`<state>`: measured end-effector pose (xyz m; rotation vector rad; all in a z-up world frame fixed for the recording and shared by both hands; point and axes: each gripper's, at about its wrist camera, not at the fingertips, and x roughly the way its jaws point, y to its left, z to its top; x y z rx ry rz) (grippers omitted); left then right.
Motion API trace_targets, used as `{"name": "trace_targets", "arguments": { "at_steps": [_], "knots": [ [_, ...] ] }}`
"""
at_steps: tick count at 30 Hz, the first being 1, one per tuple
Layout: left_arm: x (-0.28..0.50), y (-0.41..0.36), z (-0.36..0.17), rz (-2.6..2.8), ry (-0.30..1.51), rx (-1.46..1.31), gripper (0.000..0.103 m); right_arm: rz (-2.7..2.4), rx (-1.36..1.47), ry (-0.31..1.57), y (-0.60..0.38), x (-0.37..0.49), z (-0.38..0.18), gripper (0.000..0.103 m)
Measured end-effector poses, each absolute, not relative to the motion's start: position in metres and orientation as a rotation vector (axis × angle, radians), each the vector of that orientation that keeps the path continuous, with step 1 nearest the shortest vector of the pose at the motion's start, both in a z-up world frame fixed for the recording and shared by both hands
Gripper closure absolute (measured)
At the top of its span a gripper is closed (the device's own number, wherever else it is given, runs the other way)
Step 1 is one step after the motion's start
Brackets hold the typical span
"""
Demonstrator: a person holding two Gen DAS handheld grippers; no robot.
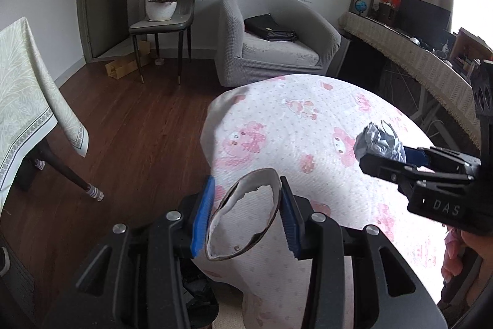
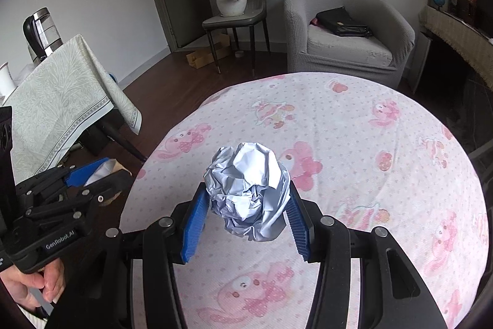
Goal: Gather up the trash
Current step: 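Carry the cardboard piece and foil ball over the green bin with both tools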
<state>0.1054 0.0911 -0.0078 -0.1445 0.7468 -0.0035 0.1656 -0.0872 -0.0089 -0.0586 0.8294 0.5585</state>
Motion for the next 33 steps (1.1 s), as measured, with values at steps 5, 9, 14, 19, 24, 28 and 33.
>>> {"name": "trace_targets", "arguments": {
  "at_steps": [5, 9, 14, 19, 24, 28, 33],
  "knots": [
    [0.105, 0.112, -0.013, 0.029, 0.765, -0.181, 0.059, 0.623, -0.051, 0.828, -0.069, 0.163, -0.011, 0.053],
    [0.102, 0.125, -0.024, 0.037, 0.793, -0.208, 0.059, 0.659, -0.015, 0.822, -0.064, 0.163, -0.007, 0.053],
    [0.095, 0.146, -0.032, 0.088, 0.811, -0.198, 0.059, 0.721, 0.015, 0.827, -0.047, 0.161, -0.005, 0.053],
    [0.083, 0.168, -0.041, 0.123, 0.831, -0.202, 0.060, 0.772, -0.015, 0.823, -0.018, 0.154, -0.003, 0.053],
    [0.065, 0.188, -0.052, 0.165, 0.851, -0.207, 0.060, 0.828, -0.023, 0.820, 0.014, 0.147, 0.000, 0.053],
    [0.048, 0.201, -0.076, 0.194, 0.909, -0.220, 0.060, 0.854, -0.060, 0.835, 0.037, 0.141, -0.006, 0.053],
    [0.035, 0.215, -0.109, 0.219, 1.003, -0.240, 0.060, 0.872, -0.118, 0.861, 0.061, 0.135, -0.017, 0.053]
  ]
}}
